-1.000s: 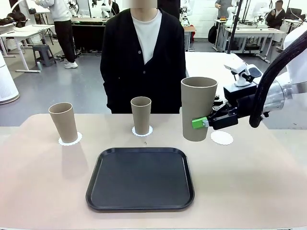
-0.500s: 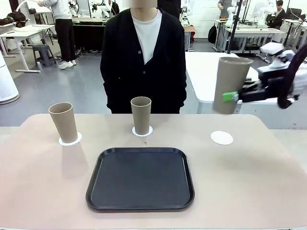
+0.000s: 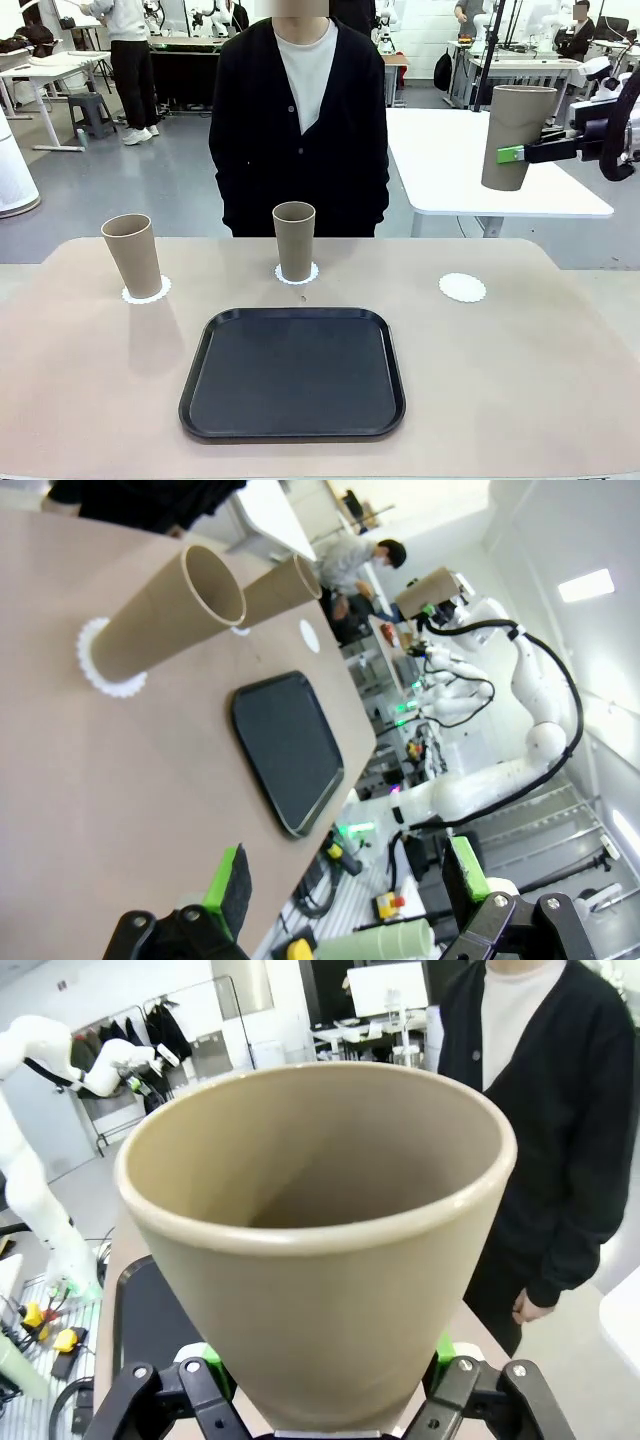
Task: Place coasters on the table and set cups on them.
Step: Take one Reusable plastic cup from the Flat Tray and place it on a coaster set by the human.
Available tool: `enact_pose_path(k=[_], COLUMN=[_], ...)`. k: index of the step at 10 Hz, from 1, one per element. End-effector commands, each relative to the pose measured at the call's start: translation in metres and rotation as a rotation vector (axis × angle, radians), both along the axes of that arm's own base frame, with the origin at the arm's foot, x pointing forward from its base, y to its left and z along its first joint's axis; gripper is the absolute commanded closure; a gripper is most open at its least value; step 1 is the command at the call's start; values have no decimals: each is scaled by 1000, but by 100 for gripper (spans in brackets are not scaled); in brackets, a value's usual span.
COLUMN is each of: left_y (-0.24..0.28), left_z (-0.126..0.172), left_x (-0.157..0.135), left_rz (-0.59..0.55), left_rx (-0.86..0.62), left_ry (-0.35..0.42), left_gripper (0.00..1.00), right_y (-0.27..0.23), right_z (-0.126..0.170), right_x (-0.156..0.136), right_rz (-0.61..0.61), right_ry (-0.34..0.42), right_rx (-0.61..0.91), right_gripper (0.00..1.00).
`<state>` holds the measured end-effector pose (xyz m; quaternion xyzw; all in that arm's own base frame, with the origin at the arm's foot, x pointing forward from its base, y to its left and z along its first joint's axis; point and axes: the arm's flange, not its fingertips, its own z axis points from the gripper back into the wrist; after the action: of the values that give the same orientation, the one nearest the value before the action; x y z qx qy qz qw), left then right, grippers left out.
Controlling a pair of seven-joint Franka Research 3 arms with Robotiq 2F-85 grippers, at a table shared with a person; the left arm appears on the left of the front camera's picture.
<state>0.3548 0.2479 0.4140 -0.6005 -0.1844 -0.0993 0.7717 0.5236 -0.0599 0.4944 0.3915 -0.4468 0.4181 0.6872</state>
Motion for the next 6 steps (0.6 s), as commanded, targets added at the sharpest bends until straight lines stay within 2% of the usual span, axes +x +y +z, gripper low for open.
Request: enact_pose_path(k=[1, 4, 6], left_y=[0, 0, 0], left_z=[2, 2, 2], left_x=[1, 1, 1], left_rz=[9, 9, 9], left_rx=[-7, -7, -7], left_ry=[-10, -10, -10], left_gripper=[0, 0, 0], right_y=[0, -1, 5], right_z=[-4, -3, -54], right_x=[-9, -2, 14], right_rz=[11, 3, 214], right_ry=[-9, 5, -45], right_rx=[23, 5, -38], right_gripper=[18, 18, 18])
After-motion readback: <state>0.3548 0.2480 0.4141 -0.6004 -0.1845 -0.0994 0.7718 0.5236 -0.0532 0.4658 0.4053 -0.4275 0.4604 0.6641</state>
